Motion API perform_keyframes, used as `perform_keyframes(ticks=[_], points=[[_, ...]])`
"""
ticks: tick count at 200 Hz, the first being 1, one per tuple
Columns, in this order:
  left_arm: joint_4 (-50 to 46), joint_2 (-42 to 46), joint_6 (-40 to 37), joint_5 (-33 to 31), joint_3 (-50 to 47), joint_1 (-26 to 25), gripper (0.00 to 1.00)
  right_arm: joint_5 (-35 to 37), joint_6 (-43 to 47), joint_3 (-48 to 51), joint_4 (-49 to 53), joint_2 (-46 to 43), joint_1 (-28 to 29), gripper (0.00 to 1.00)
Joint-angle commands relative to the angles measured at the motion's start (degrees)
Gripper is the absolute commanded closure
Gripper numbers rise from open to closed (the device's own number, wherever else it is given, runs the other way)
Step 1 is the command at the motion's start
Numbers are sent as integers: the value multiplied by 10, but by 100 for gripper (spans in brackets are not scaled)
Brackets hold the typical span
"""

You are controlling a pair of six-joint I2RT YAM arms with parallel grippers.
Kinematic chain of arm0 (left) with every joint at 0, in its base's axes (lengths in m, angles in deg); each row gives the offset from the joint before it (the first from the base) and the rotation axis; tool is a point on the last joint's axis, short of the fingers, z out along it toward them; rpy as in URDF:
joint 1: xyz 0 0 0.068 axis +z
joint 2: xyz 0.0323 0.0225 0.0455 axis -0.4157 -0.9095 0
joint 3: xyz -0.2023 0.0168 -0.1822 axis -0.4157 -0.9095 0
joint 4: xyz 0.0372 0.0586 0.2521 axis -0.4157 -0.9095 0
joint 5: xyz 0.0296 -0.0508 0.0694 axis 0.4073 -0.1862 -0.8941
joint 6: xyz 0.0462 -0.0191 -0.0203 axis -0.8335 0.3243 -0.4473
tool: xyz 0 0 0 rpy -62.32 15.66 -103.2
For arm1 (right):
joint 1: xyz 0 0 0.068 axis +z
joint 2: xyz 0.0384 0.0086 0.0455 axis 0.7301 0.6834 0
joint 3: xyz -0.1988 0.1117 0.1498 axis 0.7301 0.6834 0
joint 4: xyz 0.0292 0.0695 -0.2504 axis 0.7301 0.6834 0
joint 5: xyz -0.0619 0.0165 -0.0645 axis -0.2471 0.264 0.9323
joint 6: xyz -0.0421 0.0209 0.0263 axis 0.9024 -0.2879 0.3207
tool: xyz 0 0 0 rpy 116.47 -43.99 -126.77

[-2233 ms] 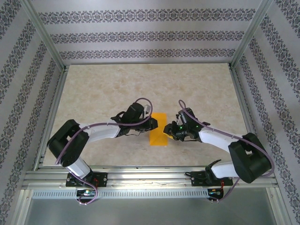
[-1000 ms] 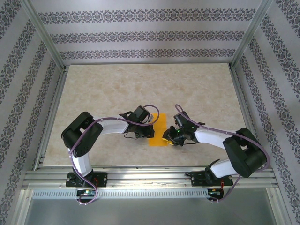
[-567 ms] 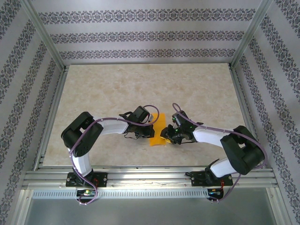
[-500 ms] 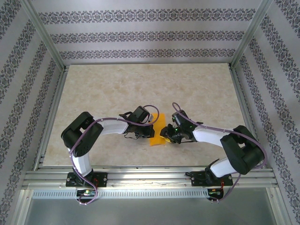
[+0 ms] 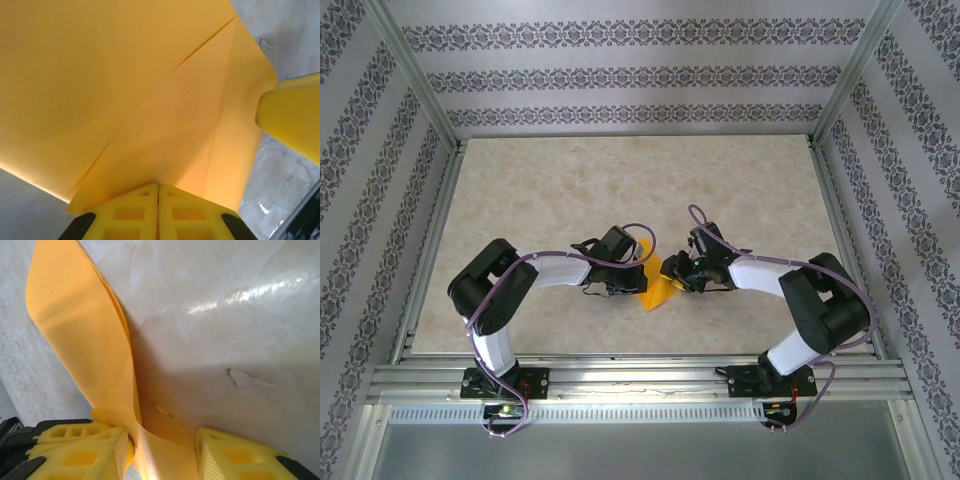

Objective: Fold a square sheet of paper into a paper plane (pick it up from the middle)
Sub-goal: Turn over the paper at the center of the table.

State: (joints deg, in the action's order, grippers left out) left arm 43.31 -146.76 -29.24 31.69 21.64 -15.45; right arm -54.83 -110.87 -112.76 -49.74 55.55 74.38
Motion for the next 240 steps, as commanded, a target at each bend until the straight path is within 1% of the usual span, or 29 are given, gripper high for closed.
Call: perform_keyframes(ticks=[1, 12, 27, 44, 88, 108, 155, 189, 202, 220, 240], points=[[2, 12, 13, -5, -15, 6, 91, -29, 23, -11, -30, 12, -8, 61], [4, 12, 14, -5, -17, 6, 91, -37, 29, -11, -35, 16, -12, 61], [4, 12, 15, -5, -19, 7, 91, -65, 42, -16, -48, 20, -16, 61], [3, 10, 14, -6, -20, 7, 91, -86, 59, -27, -43, 28, -16, 62], [0, 6, 11, -6, -17, 8, 92, -129, 108, -56, -32, 62, -17, 62], [-2, 6, 10, -6, -16, 8, 92, -129, 132, -75, -7, 75, -22, 62], [-3, 8, 12, -7, -16, 8, 92, -153, 149, -96, -2, 109, -38, 65], [-5, 12, 11, -9, -16, 9, 93, -158, 149, -98, -7, 122, -40, 69], [-4, 14, 11, -10, -16, 9, 93, -161, 153, -98, -6, 125, -42, 73], [-4, 18, 10, -11, -17, 9, 93, -166, 156, -97, -11, 124, -44, 75], [1, 24, 10, -11, -18, 9, 92, -169, 159, -99, -11, 123, -45, 81]])
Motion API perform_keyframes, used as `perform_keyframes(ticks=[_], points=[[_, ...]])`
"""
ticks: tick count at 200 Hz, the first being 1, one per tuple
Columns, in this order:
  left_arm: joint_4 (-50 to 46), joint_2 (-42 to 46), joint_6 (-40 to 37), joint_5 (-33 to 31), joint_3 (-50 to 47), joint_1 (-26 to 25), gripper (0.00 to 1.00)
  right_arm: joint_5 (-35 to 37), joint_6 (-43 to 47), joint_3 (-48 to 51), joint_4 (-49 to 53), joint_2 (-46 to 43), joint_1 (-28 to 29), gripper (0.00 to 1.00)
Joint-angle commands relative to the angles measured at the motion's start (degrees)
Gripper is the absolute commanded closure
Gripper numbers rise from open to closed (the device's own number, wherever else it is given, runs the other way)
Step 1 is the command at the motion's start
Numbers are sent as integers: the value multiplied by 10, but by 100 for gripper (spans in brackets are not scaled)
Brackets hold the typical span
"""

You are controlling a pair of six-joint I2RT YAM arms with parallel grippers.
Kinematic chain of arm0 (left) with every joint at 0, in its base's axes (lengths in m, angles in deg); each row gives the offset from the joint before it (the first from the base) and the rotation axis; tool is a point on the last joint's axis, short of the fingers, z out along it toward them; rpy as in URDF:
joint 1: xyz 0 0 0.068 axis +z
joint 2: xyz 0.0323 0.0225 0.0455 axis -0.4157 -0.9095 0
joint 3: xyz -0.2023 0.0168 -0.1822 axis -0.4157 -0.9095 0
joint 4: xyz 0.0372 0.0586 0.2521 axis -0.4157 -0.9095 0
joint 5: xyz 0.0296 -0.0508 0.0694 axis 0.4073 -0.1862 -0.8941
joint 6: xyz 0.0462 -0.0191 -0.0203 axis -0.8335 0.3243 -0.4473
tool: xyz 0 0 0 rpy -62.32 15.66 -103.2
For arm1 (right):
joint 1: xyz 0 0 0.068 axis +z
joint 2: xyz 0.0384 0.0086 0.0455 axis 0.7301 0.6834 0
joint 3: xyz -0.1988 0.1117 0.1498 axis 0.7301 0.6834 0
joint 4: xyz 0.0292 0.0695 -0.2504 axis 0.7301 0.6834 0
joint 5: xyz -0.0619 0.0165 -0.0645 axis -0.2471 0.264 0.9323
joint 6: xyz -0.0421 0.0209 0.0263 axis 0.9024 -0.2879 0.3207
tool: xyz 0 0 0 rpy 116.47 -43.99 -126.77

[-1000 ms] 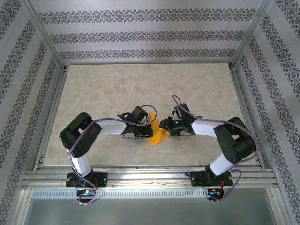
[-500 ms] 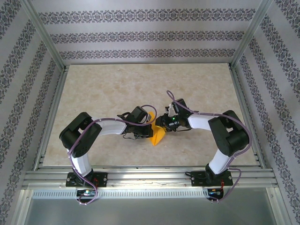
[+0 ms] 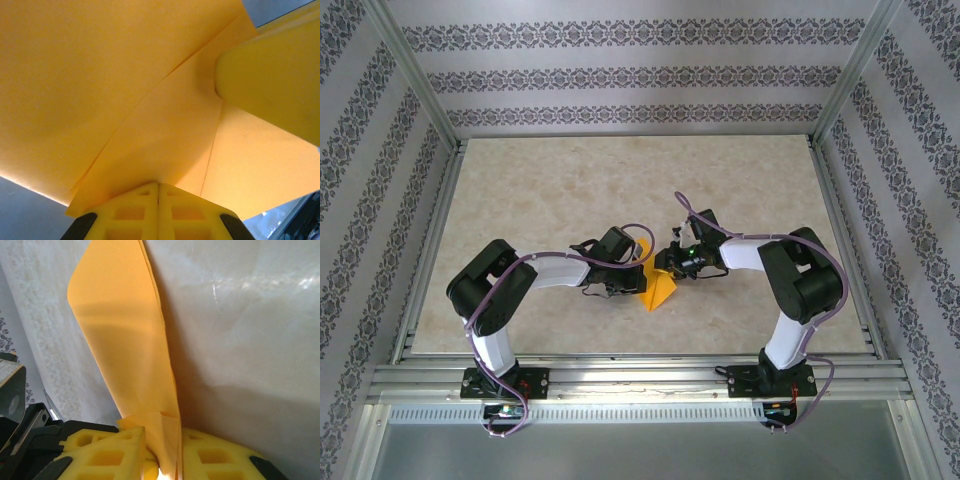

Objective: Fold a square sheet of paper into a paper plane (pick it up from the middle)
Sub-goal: Turn over the paper at the center of the table.

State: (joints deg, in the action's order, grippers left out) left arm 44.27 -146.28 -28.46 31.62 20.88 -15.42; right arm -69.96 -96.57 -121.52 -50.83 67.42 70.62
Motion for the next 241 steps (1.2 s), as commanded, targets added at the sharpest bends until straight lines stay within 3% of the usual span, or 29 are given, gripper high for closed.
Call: perform_keyframes(ticks=[1, 29, 60, 99, 118, 147, 179, 210, 241], points=[[-8, 19, 3, -10, -10, 9, 92, -18, 16, -12, 0, 5, -8, 81], [8, 40, 10, -4, -13, 9, 91, -17, 18, -10, -3, -3, -10, 92], [9, 103, 4, -26, -21, 9, 85, -14, 25, -4, -2, -47, -12, 95], [-2, 186, -16, -78, -27, 12, 78, 81, 86, -6, 87, -147, -12, 100], [-6, 226, -26, -122, -41, 16, 76, 174, 145, -24, 176, -204, -9, 100], [0, 288, -33, -198, -74, 25, 65, 352, 257, -55, 292, -286, 9, 100], [-2, 325, -51, -217, -95, 38, 52, 536, 369, -55, 317, -361, 55, 100], [19, 355, -31, -235, -126, 53, 43, 729, 400, -81, 346, -368, 100, 100], [-16, 362, -50, -243, -118, 62, 33, 835, 411, -79, 327, -341, 149, 100]])
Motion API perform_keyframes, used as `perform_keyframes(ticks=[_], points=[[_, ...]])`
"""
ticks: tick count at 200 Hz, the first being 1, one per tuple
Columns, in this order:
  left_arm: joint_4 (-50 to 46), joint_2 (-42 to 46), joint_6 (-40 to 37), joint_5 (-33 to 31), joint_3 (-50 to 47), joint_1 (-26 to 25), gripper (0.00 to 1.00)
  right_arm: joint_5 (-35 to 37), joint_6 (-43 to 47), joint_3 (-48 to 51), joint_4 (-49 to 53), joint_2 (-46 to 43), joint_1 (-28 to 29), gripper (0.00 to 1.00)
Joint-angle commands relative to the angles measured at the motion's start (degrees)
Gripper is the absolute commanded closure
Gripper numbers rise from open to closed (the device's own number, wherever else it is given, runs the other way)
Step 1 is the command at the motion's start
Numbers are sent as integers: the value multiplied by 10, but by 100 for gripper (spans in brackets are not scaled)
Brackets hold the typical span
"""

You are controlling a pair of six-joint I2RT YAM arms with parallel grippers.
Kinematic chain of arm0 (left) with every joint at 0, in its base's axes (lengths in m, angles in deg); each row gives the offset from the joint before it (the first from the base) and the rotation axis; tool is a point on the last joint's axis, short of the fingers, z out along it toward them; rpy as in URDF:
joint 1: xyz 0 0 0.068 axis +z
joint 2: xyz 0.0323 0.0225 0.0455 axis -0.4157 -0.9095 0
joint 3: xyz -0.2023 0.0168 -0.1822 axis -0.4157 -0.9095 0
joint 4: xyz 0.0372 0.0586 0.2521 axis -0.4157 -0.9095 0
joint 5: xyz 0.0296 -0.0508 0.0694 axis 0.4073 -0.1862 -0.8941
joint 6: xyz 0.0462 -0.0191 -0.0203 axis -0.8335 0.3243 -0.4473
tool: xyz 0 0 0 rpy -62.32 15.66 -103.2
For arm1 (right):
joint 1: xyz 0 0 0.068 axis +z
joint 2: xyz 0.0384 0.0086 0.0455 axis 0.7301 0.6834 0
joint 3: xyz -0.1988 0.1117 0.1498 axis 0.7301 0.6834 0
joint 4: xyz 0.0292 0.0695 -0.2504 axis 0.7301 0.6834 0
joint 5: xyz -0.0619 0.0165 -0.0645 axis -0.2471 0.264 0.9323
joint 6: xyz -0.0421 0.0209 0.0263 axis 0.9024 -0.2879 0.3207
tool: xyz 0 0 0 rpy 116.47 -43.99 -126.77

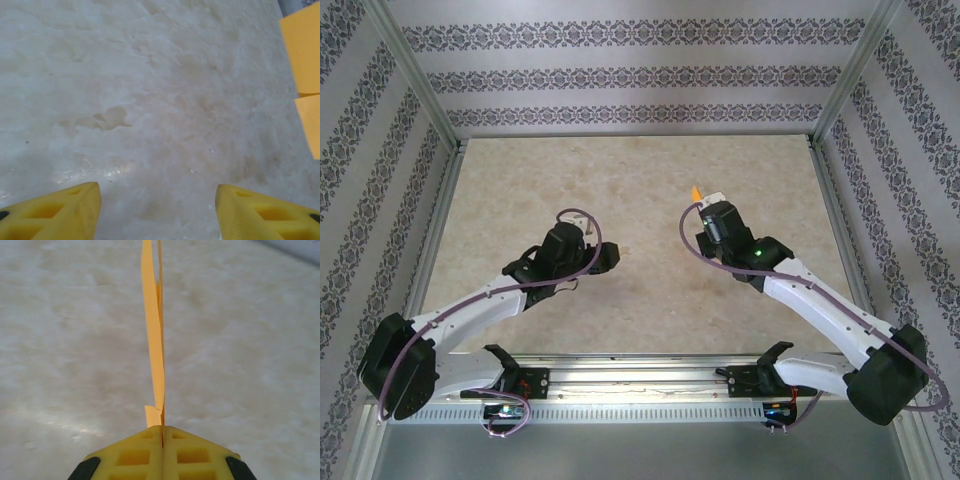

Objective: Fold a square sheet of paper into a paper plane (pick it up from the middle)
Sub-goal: Turn over the paper at the center of the table.

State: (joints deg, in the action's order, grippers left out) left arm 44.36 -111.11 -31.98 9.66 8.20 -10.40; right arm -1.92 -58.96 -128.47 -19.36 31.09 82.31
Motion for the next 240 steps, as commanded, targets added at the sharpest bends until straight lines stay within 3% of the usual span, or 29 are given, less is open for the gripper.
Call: perform_keyframes(ticks=[1, 18, 40, 68, 106, 142, 165, 182, 213, 240], points=[[-19, 10, -16, -25, 9, 12, 33, 158, 35, -10, 12, 24, 34, 100], [-48, 15, -17, -41, 19, 18, 25, 189, 25, -8, 2, 56, 60, 100], [-88, 41, -14, -32, 21, 29, 0, 193, -9, -14, 5, 107, 77, 100], [-29, 100, -2, -21, -38, 38, 0, 179, -38, -29, 8, 179, 104, 100], [-79, 134, 8, -60, -37, 46, 0, 83, -83, -88, 43, 298, 126, 100], [-112, 150, 24, -109, -33, 49, 0, 76, -92, -153, 67, 394, 167, 100], [-110, 154, 30, -114, -37, 50, 0, 24, -91, -182, 74, 420, 180, 99], [-106, 151, 37, -109, -37, 49, 0, -55, -100, -186, 55, 418, 179, 88], [-95, 135, 45, -86, -33, 50, 0, -223, -136, -119, -53, 335, 161, 43], [-72, 100, 43, -32, -24, 51, 0, -364, -210, 3, -199, 220, 86, 35]])
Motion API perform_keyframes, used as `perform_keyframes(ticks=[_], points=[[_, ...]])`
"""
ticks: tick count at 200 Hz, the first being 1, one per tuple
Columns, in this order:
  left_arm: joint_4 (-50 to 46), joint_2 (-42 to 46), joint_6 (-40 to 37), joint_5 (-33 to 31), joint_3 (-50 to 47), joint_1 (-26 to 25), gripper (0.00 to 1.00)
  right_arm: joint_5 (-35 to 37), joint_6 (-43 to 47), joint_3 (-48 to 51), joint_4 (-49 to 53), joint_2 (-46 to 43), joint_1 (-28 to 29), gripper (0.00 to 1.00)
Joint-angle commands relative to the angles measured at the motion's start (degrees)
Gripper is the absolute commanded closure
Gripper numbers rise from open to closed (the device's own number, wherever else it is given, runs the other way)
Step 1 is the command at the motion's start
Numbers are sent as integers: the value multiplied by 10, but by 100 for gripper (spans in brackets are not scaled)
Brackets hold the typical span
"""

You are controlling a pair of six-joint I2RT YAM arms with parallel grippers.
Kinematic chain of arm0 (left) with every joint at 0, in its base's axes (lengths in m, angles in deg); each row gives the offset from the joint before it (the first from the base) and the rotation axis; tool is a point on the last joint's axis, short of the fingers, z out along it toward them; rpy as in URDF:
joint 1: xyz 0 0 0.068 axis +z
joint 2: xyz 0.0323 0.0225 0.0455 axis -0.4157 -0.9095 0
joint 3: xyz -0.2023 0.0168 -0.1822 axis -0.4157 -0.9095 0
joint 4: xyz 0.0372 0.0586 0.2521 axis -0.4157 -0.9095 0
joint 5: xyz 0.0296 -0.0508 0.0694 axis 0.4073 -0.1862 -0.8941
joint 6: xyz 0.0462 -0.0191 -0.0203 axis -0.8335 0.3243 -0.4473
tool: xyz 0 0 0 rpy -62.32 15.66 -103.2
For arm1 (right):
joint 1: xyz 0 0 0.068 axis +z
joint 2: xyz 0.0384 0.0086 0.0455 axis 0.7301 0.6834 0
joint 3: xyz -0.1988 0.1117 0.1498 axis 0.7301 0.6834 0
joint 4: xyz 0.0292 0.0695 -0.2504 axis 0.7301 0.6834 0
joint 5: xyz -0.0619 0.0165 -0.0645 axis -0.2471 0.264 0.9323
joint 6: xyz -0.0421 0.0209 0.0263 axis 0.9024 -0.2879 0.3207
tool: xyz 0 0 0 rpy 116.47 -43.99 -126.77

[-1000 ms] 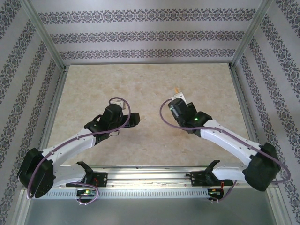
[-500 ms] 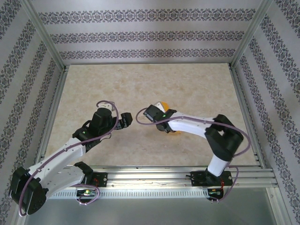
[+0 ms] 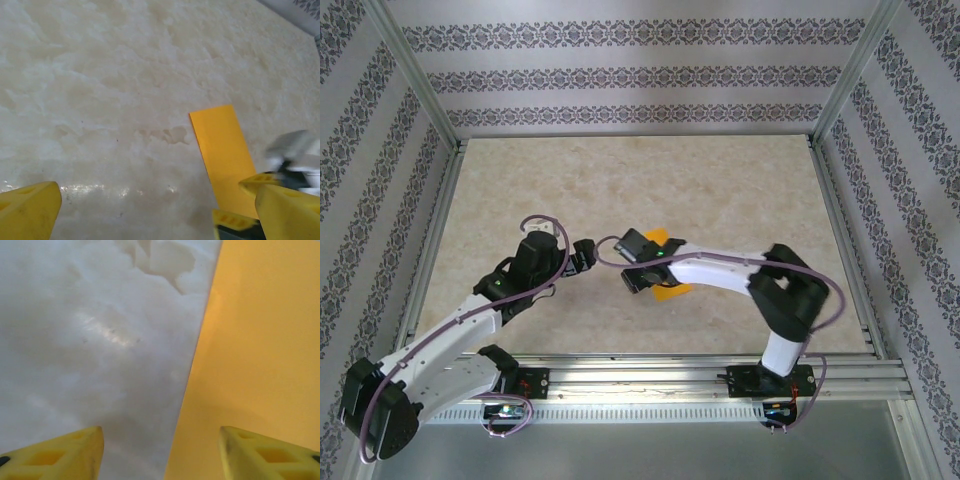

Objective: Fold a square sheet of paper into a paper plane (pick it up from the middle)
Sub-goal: Turn over the paper at the center of the table, then third fold the triangle at the center of the table.

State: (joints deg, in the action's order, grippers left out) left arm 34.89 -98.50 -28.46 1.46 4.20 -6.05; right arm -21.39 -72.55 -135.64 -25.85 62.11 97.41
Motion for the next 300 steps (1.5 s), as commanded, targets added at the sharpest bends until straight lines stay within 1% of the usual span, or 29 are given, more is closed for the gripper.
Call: perform_keyframes(ticks=[1, 12, 23, 31, 40, 49, 61, 67, 83, 97, 128, 153, 171, 187, 207, 220, 234, 248, 265, 282, 300], points=[[23, -27, 8, 53, 16, 7, 0, -175, -77, 79, -139, -94, -69, 35], [44, -46, 7, 83, 18, 7, 0, -221, -118, 130, -186, -130, -120, 37], [66, -69, 8, 114, 22, 7, 0, -278, -157, 180, -237, -153, -177, 44], [81, -86, 12, 140, 26, 7, 0, -322, -184, 207, -264, -159, -219, 51], [94, -109, 23, 165, 31, 7, 0, -369, -213, 225, -282, -158, -259, 53], [108, -133, 30, 188, 38, 7, 3, -407, -231, 231, -282, -151, -285, 56], [137, -167, 43, 222, 41, 7, 8, -440, -225, 221, -260, -131, -300, 67], [149, -181, 50, 237, 43, 7, 10, -442, -219, 216, -248, -122, -300, 71], [164, -218, 65, 264, 52, 6, 15, -452, -215, 210, -244, -97, -300, 76], [166, -241, 72, 280, 61, 5, 17, -456, -213, 205, -244, -77, -299, 83], [180, -264, 83, 296, 63, 4, 22, -399, -203, 195, -203, -60, -299, 86], [182, -270, 83, 299, 62, 4, 22, -384, -201, 192, -183, -42, -302, 87], [176, -280, 83, 299, 68, 4, 22, -400, -210, 191, -184, -18, -301, 88], [158, -291, 74, 300, 80, 4, 23, -402, -222, 200, -201, -12, -290, 86], [127, -303, 64, 290, 96, 4, 24, -385, -248, 202, -203, -8, -269, 86], [129, -311, 65, 289, 100, 4, 24, -377, -284, 211, -222, -9, -255, 86], [123, -322, 66, 287, 108, 5, 25, -353, -354, 229, -252, -19, -237, 86], [116, -334, 68, 285, 116, 5, 26, -333, -420, 250, -303, -35, -215, 85], [122, -347, 75, 288, 119, 5, 28, -303, -462, 257, -321, -55, -199, 85], [127, -353, 84, 289, 118, 5, 30, -307, -459, 251, -329, -77, -202, 85], [126, -357, 84, 290, 118, 4, 30, -315, -415, 235, -297, -96, -223, 84]])
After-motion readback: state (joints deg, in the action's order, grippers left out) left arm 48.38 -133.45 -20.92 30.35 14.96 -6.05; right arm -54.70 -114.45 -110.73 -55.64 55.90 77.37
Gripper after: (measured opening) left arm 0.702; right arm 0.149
